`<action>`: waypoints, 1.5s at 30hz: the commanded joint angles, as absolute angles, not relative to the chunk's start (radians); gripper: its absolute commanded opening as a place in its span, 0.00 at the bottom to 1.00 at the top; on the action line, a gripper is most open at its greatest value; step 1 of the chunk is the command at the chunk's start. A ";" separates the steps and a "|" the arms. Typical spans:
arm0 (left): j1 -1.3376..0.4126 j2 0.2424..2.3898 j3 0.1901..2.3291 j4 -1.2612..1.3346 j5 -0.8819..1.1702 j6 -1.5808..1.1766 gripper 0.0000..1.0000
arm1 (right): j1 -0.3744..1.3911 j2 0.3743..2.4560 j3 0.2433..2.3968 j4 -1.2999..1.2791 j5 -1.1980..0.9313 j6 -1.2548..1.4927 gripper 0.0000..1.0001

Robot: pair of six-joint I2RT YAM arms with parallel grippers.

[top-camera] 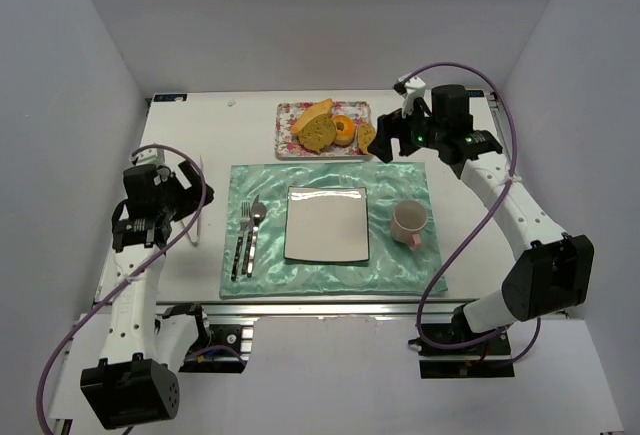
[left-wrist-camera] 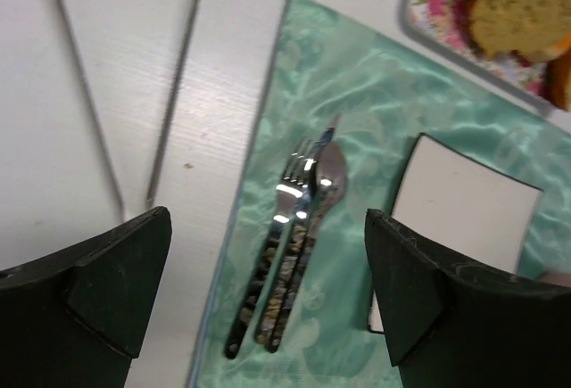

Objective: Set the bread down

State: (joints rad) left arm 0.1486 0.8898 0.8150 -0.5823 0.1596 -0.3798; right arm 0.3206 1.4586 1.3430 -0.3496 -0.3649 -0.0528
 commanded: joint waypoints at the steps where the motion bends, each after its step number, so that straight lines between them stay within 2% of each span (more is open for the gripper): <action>1: 0.152 0.865 0.854 -0.670 0.019 -0.321 0.98 | 0.290 1.433 1.345 -0.402 -0.556 -0.301 0.89; 3: 0.152 0.871 0.861 -0.680 -0.043 -0.304 0.98 | 0.270 1.445 1.345 -0.432 -0.646 -0.322 0.89; 6: 0.152 0.908 0.867 -0.677 -0.087 -0.270 0.90 | 0.262 1.445 1.333 -0.434 -0.693 -0.316 0.56; 7: 0.152 0.926 0.871 -0.680 -0.097 -0.261 0.81 | 0.261 1.443 1.330 -0.427 -0.696 -0.311 0.25; 8: 0.152 0.949 0.876 -0.690 -0.110 -0.253 0.59 | 0.259 1.440 1.325 -0.420 -0.693 -0.298 0.15; 9: 0.152 1.006 0.893 -0.701 -0.126 -0.252 0.50 | 0.259 1.437 1.325 -0.416 -0.692 -0.292 0.13; 10: 0.150 1.035 0.897 -0.709 -0.130 -0.247 0.47 | 0.261 1.437 1.324 -0.411 -0.693 -0.288 0.18; 11: 0.152 1.061 0.899 -0.709 -0.127 -0.239 0.50 | 0.259 1.436 1.325 -0.411 -0.693 -0.287 0.28; 12: 0.152 1.107 0.899 -0.707 -0.123 -0.232 0.56 | 0.259 1.434 1.321 -0.408 -0.690 -0.284 0.55; 13: 0.152 1.129 0.893 -0.704 -0.120 -0.226 0.66 | 0.256 1.430 1.315 -0.403 -0.689 -0.281 0.67; 15: 0.152 1.176 0.891 -0.695 -0.118 -0.207 0.87 | 0.250 1.417 1.293 -0.385 -0.689 -0.270 0.81; 23: 0.152 1.410 0.897 -0.612 -0.107 -0.161 0.96 | 0.212 1.413 1.267 -0.359 -0.724 -0.238 0.85; 31: 0.152 1.585 0.936 -0.520 -0.107 -0.144 0.96 | 0.184 1.439 1.301 -0.348 -0.759 -0.195 0.85; 40: 0.152 1.651 0.922 -0.414 -0.114 -0.150 0.90 | 0.161 1.433 1.299 -0.350 -0.767 -0.178 0.84; 45: 0.152 1.680 0.928 -0.385 -0.109 -0.158 0.80 | 0.153 1.425 1.293 -0.350 -0.773 -0.173 0.85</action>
